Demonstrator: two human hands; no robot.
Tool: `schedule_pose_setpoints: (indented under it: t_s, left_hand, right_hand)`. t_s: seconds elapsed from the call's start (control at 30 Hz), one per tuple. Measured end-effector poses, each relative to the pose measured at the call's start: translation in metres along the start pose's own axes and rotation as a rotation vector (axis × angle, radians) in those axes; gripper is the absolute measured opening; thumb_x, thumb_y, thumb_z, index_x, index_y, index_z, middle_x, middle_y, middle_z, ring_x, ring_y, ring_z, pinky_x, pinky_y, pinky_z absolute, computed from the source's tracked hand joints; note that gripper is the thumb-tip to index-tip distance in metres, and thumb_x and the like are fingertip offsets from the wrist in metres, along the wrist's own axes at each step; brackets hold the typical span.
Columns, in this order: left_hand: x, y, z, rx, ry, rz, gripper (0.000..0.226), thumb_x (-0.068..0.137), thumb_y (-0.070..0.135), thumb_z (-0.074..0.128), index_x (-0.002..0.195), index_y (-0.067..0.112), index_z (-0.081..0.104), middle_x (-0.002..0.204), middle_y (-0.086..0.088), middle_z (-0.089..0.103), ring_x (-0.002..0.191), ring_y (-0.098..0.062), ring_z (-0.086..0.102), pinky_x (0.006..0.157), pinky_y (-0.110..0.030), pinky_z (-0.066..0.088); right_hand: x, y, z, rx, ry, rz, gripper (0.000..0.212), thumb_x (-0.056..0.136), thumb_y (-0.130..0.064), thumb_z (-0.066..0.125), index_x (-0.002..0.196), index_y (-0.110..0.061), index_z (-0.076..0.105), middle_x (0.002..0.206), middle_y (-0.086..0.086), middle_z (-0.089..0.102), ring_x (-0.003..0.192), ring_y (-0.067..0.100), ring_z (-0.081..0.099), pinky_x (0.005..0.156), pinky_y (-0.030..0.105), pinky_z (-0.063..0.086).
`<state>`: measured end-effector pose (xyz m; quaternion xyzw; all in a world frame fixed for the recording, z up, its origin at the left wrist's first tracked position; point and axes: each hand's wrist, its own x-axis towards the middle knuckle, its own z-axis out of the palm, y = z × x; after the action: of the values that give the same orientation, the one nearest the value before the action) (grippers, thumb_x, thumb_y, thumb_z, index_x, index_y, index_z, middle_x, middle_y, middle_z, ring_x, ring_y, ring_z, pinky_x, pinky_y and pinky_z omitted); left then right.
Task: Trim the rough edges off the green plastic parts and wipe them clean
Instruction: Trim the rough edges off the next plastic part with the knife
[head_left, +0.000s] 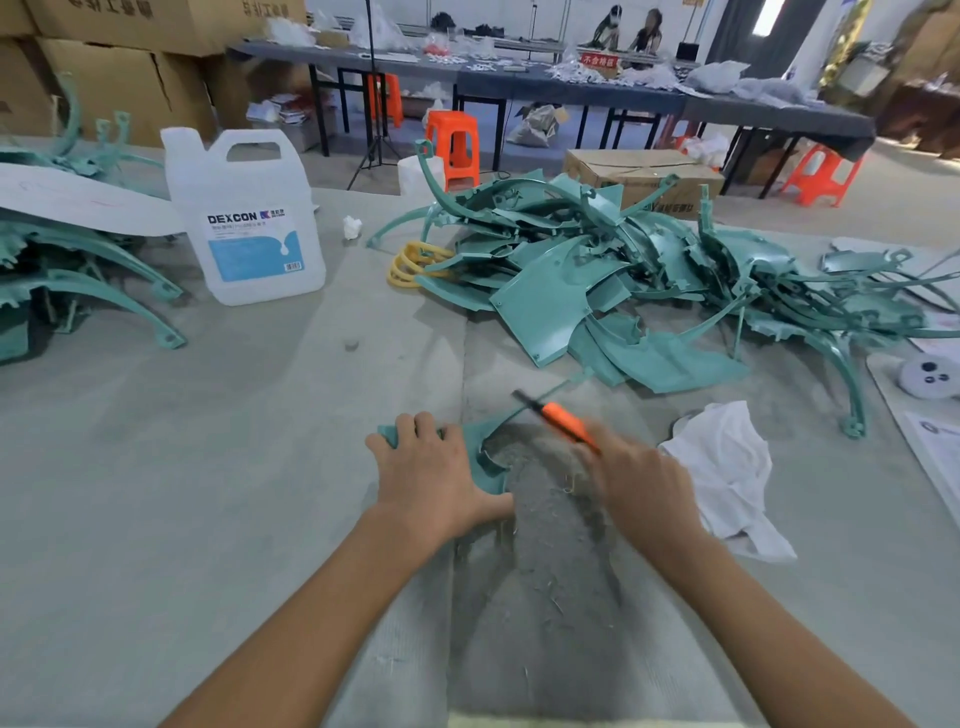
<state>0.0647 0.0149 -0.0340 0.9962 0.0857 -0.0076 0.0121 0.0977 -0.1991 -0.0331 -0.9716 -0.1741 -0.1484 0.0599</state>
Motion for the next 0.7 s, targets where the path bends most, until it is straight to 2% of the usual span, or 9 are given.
schedule_pose_setpoints:
  t_s: [0.1, 0.2, 0.3, 0.37, 0.43, 0.53, 0.63, 0.7]
  left_hand:
    - [0.000, 0.002, -0.004, 0.043, -0.013, 0.015, 0.101, 0.056, 0.095, 0.034, 0.120, 0.018, 0.054, 0.112, -0.007, 0.045, 0.106, -0.028, 0.036, 0.093, -0.052, 0.033]
    - [0.000, 0.002, -0.004, 0.020, -0.046, -0.004, 0.101, 0.057, 0.093, 0.037, 0.123, 0.018, 0.053, 0.116, -0.008, 0.046, 0.109, -0.029, 0.036, 0.096, -0.054, 0.033]
    - [-0.002, 0.002, -0.004, -0.006, -0.032, -0.012, 0.099, 0.058, 0.091, 0.040, 0.125, 0.018, 0.053, 0.117, -0.006, 0.046, 0.110, -0.029, 0.036, 0.095, -0.052, 0.033]
    - [-0.002, 0.002, -0.003, 0.005, -0.027, -0.007, 0.099, 0.058, 0.091, 0.039, 0.124, 0.018, 0.053, 0.116, -0.007, 0.045, 0.109, -0.029, 0.036, 0.095, -0.052, 0.032]
    - [-0.002, 0.002, -0.003, 0.018, -0.036, -0.010, 0.100, 0.057, 0.092, 0.040, 0.124, 0.018, 0.053, 0.116, -0.007, 0.045, 0.109, -0.029, 0.036, 0.096, -0.053, 0.032]
    - [0.001, 0.002, -0.002, 0.015, -0.054, -0.014, 0.105, 0.056, 0.094, 0.038, 0.126, 0.017, 0.053, 0.117, -0.008, 0.045, 0.110, -0.029, 0.036, 0.096, -0.054, 0.032]
    - [0.001, 0.001, -0.001, 0.016, -0.051, -0.018, 0.106, 0.054, 0.094, 0.036, 0.126, 0.018, 0.052, 0.118, -0.007, 0.044, 0.110, -0.029, 0.037, 0.096, -0.054, 0.032]
    - [0.000, 0.000, -0.001, -0.006, -0.046, -0.022, 0.105, 0.053, 0.093, 0.037, 0.126, 0.020, 0.052, 0.118, -0.007, 0.044, 0.111, -0.029, 0.037, 0.096, -0.053, 0.032]
  right_hand:
    - [0.018, 0.029, -0.005, -0.052, 0.035, 0.169, 0.042, 0.105, -0.050, 0.033, 0.129, -0.023, 0.055, 0.082, 0.002, 0.066, 0.071, 0.029, 0.065, 0.054, 0.034, 0.039]
    - [0.013, 0.011, 0.000, 0.019, 0.099, 0.104, 0.032, 0.104, -0.044, 0.047, 0.123, -0.022, 0.061, 0.073, 0.002, 0.062, 0.063, 0.032, 0.063, 0.050, 0.033, 0.034]
    - [0.011, 0.009, 0.001, -0.013, 0.016, 0.005, 0.037, 0.103, -0.053, 0.039, 0.128, -0.031, 0.057, 0.078, -0.003, 0.066, 0.064, 0.026, 0.063, 0.051, 0.033, 0.042]
    - [0.016, 0.023, -0.002, -0.037, 0.022, 0.071, 0.038, 0.105, -0.051, 0.036, 0.131, -0.030, 0.055, 0.077, -0.003, 0.064, 0.063, 0.025, 0.061, 0.052, 0.033, 0.043]
    - [0.018, 0.038, -0.008, -0.044, 0.083, 0.163, 0.037, 0.106, -0.049, 0.035, 0.130, -0.027, 0.053, 0.078, 0.001, 0.064, 0.063, 0.029, 0.061, 0.053, 0.036, 0.043]
    - [0.015, 0.046, -0.013, -0.006, 0.260, 0.235, 0.034, 0.105, -0.048, 0.043, 0.128, -0.027, 0.056, 0.077, 0.002, 0.064, 0.062, 0.032, 0.058, 0.051, 0.034, 0.041]
    - [0.009, 0.041, -0.010, 0.035, 0.216, 0.105, 0.032, 0.103, -0.045, 0.048, 0.128, -0.028, 0.060, 0.075, -0.002, 0.062, 0.055, 0.024, 0.052, 0.045, 0.027, 0.030]
    - [0.002, 0.040, -0.005, 0.008, 0.130, 0.042, 0.035, 0.103, -0.045, 0.046, 0.129, -0.028, 0.062, 0.074, -0.002, 0.061, 0.053, 0.023, 0.054, 0.044, 0.028, 0.033]
